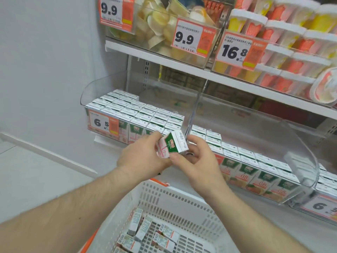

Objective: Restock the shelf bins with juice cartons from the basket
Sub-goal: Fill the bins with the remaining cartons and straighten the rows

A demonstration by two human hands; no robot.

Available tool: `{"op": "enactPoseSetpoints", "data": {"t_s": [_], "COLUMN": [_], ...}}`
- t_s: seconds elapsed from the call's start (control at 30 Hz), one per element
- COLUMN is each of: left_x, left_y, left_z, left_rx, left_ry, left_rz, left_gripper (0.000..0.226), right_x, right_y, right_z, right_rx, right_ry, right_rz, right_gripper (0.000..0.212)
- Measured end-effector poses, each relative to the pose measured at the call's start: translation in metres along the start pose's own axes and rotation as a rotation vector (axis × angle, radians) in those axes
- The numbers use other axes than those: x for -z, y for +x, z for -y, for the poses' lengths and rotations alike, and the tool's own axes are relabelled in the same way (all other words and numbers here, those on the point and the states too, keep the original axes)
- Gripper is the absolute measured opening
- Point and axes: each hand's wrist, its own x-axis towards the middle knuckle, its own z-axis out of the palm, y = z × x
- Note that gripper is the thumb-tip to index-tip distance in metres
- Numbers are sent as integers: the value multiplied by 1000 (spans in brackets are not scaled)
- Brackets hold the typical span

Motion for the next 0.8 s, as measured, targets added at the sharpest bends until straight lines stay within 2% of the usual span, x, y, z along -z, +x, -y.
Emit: {"op": "enactPoseSetpoints", "data": {"t_s": [0.1,0.17,0.27,0.4,0.5,0.57,0.7,0.8], "left_x": [12,23,43,58,57,56,54,50], "left_y": [8,17,36,54,63,68,78,80], "left_z": [2,8,23,52,62,65,68,69], "left_rx": [12,19,105,332,415,426,442,479], "left_ry": [-38,-112,-141,-121,-24,16,22,24], "left_rz": [-65,-87,-169,-276,-236,-197,-192,-202], "left_gripper": [35,41,46,30,28,26,20,21], "right_x": [-18,-22,-19,-24,-40,-57,-80,-93], "right_y": [25,44,77,146,201,229,277,298], "right_z": [17,31,56,67,53,45,29,12], "right_rx": [67,137,301,393,377,313,73,-90], "right_ry": [-314,-466,-584,-877,-1111,-1173,-1118,-966], "right_rz": [-82,-142,-113,-22,37,77,149,259], "right_gripper": [32,25,35,40,39,34,40,33]}}
